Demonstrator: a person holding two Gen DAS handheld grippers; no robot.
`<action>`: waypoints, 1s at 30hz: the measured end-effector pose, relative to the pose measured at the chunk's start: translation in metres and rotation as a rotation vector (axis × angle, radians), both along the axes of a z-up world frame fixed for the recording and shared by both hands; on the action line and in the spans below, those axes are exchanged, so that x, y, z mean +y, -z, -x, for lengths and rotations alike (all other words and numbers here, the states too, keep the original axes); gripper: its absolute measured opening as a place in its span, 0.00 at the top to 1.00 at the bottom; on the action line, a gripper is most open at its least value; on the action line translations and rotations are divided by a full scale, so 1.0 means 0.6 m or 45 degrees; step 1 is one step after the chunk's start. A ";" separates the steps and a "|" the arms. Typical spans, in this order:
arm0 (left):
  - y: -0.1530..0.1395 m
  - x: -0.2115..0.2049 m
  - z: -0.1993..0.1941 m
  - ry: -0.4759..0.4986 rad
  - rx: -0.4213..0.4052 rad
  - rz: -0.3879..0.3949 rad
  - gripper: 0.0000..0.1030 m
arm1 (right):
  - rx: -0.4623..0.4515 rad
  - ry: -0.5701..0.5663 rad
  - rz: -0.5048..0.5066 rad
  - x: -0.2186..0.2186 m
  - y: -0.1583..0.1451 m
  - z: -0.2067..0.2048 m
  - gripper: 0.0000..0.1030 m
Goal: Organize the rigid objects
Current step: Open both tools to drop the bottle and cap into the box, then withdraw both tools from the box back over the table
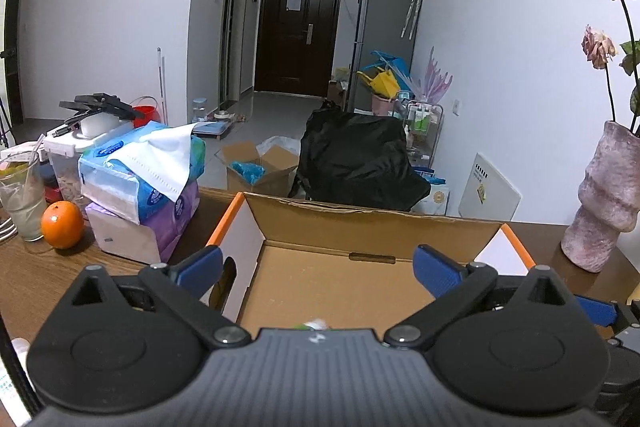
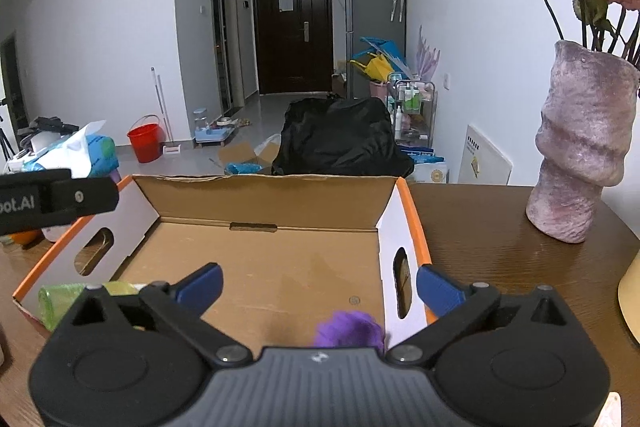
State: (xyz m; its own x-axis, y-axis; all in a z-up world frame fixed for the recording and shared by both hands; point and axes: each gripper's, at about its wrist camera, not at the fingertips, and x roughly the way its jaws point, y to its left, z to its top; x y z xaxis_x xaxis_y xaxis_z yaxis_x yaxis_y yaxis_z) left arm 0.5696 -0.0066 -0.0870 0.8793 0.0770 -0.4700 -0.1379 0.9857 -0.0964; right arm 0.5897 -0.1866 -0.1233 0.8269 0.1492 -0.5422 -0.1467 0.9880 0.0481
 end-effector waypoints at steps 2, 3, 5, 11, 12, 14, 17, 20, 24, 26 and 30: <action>0.000 0.000 0.000 0.002 0.001 0.001 0.00 | -0.002 -0.002 0.001 -0.002 -0.002 0.002 0.00; 0.000 0.000 0.000 0.001 0.000 0.001 0.00 | -0.002 -0.005 0.001 -0.002 -0.004 0.003 0.00; -0.001 0.000 0.002 -0.002 0.000 0.001 0.00 | -0.005 -0.009 0.001 -0.003 -0.007 0.007 0.00; -0.006 0.002 0.013 -0.001 -0.009 -0.008 0.00 | -0.028 -0.018 0.004 -0.004 -0.019 0.024 0.00; -0.008 0.003 0.016 0.000 -0.010 -0.007 0.00 | -0.031 -0.020 0.004 -0.004 -0.021 0.027 0.00; -0.010 0.004 0.022 -0.002 -0.012 -0.006 0.00 | -0.039 -0.023 0.005 -0.005 -0.024 0.034 0.00; -0.014 0.003 0.035 -0.003 -0.015 -0.008 0.00 | -0.051 -0.028 0.008 -0.006 -0.030 0.046 0.00; -0.015 0.005 0.045 -0.005 -0.017 -0.006 0.00 | -0.063 -0.026 0.008 -0.008 -0.034 0.059 0.00; -0.015 0.008 0.059 -0.008 -0.010 -0.001 0.00 | -0.074 -0.027 0.004 -0.012 -0.042 0.077 0.00; -0.016 0.011 0.068 -0.009 -0.011 0.004 0.00 | -0.081 -0.026 0.006 -0.013 -0.044 0.087 0.00; -0.019 0.009 0.091 -0.005 -0.017 0.008 0.00 | -0.089 -0.020 0.004 -0.016 -0.047 0.108 0.00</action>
